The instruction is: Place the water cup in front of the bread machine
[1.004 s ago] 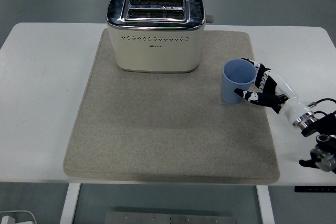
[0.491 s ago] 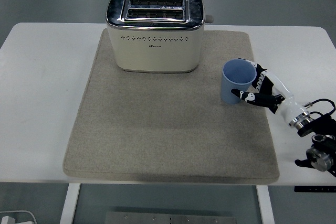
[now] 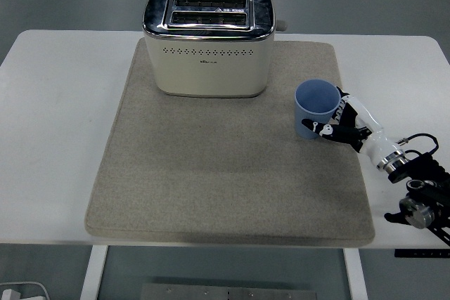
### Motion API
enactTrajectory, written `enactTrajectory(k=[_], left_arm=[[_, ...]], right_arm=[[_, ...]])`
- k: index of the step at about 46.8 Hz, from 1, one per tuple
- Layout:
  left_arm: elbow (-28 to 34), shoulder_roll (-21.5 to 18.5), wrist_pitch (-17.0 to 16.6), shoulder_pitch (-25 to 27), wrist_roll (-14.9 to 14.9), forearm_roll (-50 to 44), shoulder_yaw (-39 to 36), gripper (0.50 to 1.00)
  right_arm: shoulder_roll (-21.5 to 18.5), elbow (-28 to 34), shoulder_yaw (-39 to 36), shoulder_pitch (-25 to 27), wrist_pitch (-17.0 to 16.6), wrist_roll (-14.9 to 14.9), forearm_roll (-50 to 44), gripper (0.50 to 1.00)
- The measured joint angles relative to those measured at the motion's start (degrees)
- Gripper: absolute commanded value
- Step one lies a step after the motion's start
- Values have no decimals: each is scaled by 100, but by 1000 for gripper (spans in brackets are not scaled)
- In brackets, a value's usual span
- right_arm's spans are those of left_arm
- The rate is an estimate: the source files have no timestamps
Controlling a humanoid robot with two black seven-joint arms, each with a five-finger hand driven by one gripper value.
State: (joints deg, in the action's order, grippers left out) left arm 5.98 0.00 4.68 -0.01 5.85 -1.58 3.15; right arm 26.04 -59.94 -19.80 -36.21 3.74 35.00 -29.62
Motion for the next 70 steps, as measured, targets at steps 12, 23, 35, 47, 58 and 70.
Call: enactTrajectory(k=[12,23,35,47,58,70], left_arm=[[0,0,2,0,1,-1,1,1000],[0,0,2,0,2,-3,1,1000],[0,0,2,0,-1,-3,1,1000],[0,0,2,0,1,0,1,1000],[0,0,1,-1,1,1,1,1000],[0,0,-2,0,2,0,1,1000]], right_arm=[[-59,1,3,-68,15,0,0,660],[-67,1,17,-135,29,0,33,631],[-258,0,28,-287,40,0,71,637],[-495,0,312,-460,149,0,9,646],[-741,144,519,-707,162,0,50,646],[-1179,443,679,-901,162,0,70,648]])
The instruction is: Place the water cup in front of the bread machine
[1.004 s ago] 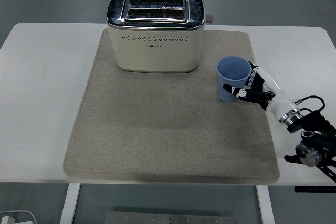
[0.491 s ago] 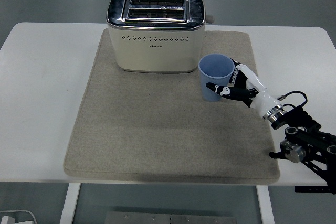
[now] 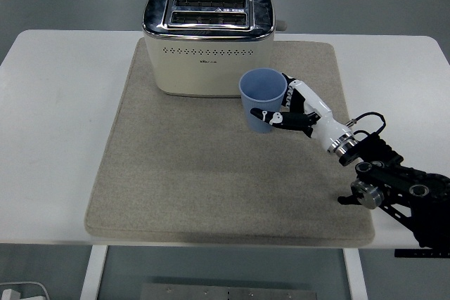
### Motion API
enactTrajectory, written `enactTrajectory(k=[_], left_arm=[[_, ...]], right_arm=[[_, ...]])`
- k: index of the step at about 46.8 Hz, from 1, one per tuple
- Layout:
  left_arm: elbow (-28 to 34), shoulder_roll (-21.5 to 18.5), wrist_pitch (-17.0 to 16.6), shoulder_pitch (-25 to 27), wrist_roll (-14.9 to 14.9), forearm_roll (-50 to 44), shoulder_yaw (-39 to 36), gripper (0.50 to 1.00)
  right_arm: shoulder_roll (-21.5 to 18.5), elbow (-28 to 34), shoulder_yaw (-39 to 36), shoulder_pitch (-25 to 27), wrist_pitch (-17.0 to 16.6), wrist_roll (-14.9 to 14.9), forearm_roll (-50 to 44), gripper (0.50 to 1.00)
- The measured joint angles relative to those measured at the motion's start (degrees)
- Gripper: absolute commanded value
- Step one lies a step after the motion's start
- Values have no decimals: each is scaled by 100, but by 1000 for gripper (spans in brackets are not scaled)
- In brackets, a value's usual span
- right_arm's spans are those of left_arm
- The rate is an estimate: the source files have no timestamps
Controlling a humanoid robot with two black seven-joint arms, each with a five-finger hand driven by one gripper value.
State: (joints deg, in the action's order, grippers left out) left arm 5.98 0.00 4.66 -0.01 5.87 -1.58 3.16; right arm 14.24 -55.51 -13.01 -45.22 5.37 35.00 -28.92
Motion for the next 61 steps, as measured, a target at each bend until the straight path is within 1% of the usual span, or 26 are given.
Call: enactTrajectory(k=[11,17,32,39,50,55,58,61], left_arm=[[0,0,0,0,0,-1,0,1000],[0,0,1,2,-2,0,0,1000],[0,0,6,2,1,-1,0,1000],[0,0,6,1,2,-1,0,1000],[0,0,0,1,2,-1,0,1000],[0,0,0,1,-1,-1,0,1000],[0,0,0,1,-1,-1,0,1000],[0,0,0,0,-1,-1,0,1000]], right_arm=[[-418,363,153,-244,0,0,33,648],[-571,493,200,-324,1,0,36,648],[-1103,854,290,-363,7,0,36,648],[-1254,978,294,-365,8,0,36,650],[-1307,1036,291,-365,9,0,36,654],[-1350,1106,290,-366,13,0,36,674],[-1387,1129,290,-365,47,0,29,705],[-1399,1152,290,-365,75,0,27,717]])
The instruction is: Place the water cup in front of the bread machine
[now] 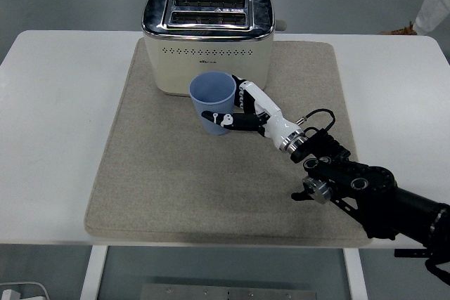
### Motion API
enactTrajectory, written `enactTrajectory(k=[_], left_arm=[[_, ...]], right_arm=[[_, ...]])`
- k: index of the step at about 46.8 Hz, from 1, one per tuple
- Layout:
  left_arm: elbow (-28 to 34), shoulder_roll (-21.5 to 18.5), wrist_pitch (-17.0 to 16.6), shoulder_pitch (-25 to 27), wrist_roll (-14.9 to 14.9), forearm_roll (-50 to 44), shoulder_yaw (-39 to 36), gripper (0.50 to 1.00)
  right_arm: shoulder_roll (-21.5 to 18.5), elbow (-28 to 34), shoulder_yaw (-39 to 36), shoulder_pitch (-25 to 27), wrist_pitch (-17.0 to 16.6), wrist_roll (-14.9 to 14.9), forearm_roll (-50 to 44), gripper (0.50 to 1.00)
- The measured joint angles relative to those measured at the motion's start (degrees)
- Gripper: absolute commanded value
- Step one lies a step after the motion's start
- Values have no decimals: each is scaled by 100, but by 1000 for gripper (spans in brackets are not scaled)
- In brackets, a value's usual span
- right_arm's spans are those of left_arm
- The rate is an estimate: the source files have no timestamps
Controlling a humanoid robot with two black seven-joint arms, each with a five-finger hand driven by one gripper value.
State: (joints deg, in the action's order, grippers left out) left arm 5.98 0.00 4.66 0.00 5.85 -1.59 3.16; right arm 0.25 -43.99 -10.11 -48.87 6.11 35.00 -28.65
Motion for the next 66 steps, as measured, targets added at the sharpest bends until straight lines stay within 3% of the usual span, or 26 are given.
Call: enactTrajectory(k=[13,19,66], left_arm=[[0,0,2,0,0,0,0,1000],[0,0,4,0,0,0,0,1000],[0,0,1,1,0,0,0,1000]], right_arm=[[-8,4,-9,57,4,0,2,831],[-11,5,-27,84,2,0,8,911],[-25,0,-123,150,-39,0,48,915]])
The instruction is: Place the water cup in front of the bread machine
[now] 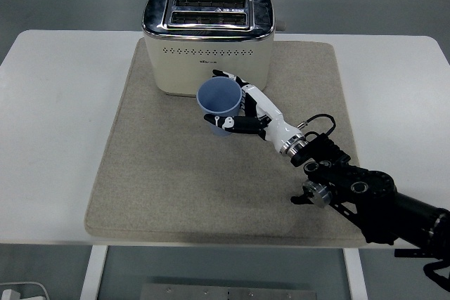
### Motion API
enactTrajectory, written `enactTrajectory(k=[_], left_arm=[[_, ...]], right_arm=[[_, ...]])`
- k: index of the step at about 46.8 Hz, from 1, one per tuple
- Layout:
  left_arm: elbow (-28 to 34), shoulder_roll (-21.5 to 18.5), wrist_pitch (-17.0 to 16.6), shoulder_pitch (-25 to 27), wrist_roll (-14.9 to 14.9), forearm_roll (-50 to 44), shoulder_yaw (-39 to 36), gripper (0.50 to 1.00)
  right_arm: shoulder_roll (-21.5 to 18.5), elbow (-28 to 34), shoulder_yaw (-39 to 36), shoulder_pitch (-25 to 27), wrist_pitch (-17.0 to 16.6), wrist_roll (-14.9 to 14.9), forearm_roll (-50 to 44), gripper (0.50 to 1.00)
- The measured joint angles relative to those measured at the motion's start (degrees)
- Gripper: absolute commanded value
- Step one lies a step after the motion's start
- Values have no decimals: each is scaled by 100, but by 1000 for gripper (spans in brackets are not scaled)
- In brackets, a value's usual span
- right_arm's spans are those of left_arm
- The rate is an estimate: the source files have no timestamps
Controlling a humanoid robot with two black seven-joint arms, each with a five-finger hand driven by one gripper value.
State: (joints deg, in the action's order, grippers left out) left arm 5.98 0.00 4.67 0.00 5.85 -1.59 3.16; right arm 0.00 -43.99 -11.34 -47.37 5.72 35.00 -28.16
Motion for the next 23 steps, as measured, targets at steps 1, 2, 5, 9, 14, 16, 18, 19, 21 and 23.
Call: enactTrajectory(k=[1,2,5,9,14,16,18,19,21,23], left_arm=[[0,0,0,0,0,0,0,1000],[0,0,0,0,1,0,0,1000],[0,0,0,0,1,0,0,1000],[0,0,0,1,1,0,0,1000],[0,0,0,0,1,0,0,1000],[0,0,0,0,2,0,0,1000],[0,0,0,0,1,0,0,1000],[0,0,1,0,1,0,0,1000],[0,0,1,0,1,0,0,1000],[0,0,1,0,1,0,0,1000]], right_arm=[[0,0,0,7,0,0,20,915],[1,1,0,13,-4,0,37,915],[21,2,1,15,-9,0,86,915],[36,4,1,24,-16,0,113,915],[85,4,1,26,-18,0,122,915],[106,4,1,26,-20,0,126,915],[141,4,1,26,-24,0,127,915],[154,4,1,26,-25,0,128,915],[188,4,1,26,-30,0,146,917],[228,3,1,26,-34,0,168,915]])
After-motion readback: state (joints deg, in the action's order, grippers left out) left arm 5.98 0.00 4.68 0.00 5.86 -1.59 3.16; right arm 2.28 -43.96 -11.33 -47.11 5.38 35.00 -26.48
